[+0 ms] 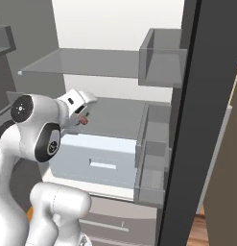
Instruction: Retrieve the sausage and cheese from the fridge and place them on the cutting board on the counter.
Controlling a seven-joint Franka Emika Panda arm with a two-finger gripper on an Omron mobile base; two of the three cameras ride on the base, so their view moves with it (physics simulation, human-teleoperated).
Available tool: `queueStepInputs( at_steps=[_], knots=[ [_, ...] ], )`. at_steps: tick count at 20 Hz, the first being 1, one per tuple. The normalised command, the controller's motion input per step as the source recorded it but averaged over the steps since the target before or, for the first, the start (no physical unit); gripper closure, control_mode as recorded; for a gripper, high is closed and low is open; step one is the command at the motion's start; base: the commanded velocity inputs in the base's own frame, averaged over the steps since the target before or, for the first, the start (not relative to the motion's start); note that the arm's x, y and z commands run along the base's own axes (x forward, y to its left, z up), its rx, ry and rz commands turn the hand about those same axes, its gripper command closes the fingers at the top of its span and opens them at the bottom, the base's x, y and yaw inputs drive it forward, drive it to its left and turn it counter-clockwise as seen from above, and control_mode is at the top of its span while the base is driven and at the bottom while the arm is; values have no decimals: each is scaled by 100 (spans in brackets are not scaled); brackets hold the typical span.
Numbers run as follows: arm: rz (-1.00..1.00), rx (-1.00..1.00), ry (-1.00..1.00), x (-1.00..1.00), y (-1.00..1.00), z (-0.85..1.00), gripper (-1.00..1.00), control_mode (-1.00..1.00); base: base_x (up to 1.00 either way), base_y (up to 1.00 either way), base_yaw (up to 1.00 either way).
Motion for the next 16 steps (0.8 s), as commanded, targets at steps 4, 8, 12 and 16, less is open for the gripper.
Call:
queueStepInputs(
  at_steps=[4, 8, 12, 16],
  knots=[
    [12, -1, 22, -57, 0, 28, 100, -100, 0, 0, 0],
    [9, 0, 19, -27, 0, 25, 100, -100, 0, 0, 0],
    [3, 0, 4, -3, 2, 8, 100, -100, 0, 0, 0],
    [0, 0, 1, 0, 6, -16, 100, -100, 0, 0, 0]
  ],
)
